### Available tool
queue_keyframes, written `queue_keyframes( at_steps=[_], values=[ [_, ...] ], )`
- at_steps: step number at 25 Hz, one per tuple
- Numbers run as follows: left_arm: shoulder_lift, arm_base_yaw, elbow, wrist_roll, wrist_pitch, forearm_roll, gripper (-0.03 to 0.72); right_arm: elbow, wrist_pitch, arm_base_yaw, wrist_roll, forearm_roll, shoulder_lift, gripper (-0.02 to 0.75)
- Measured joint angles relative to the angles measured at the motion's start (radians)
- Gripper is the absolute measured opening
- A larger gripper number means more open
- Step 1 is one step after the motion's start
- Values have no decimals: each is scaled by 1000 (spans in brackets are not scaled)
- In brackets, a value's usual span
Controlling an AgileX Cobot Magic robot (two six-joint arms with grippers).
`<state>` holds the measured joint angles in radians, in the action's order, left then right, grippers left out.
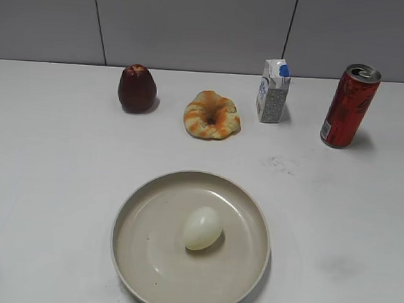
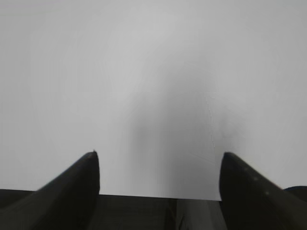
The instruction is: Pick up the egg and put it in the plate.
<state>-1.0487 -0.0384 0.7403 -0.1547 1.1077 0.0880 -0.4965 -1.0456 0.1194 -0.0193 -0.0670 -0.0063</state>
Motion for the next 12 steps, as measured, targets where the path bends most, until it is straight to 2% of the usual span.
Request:
queue_keyframes(
  at_steps=[7, 12],
  values=[
    [206, 0, -182, 0, -56, 8, 589, 0, 0, 0, 0, 0, 0, 554],
    [400, 0, -214, 0, -87, 53, 589, 0, 0, 0, 0, 0, 0, 554]
  ],
)
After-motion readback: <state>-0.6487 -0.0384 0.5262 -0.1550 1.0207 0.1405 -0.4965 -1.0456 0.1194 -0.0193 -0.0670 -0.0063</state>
